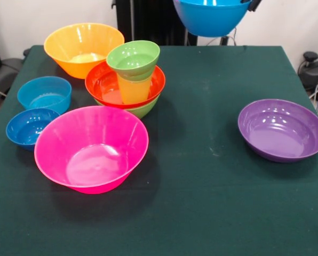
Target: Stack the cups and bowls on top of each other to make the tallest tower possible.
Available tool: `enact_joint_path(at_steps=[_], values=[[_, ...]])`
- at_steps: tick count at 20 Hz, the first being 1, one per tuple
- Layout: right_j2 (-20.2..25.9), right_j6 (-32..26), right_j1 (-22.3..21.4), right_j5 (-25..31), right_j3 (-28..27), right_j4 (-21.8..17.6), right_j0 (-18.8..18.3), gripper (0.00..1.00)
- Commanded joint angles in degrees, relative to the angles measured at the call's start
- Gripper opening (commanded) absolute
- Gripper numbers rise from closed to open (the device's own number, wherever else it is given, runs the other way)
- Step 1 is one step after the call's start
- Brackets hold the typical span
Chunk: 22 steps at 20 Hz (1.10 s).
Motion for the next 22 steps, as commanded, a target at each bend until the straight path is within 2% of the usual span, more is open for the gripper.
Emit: enact_joint_path(at_steps=[1, 13, 22], values=[[4.1, -2.0, 0.5, -5.1, 1.1, -5.0, 0.3, 0.0], [4.1, -1.3, 0.8, -9.1, 2.9, -4.6, 0.1, 0.0], [4.0, -1.3, 1.1, -8.8, 2.6, -4.1, 0.2, 0.0]])
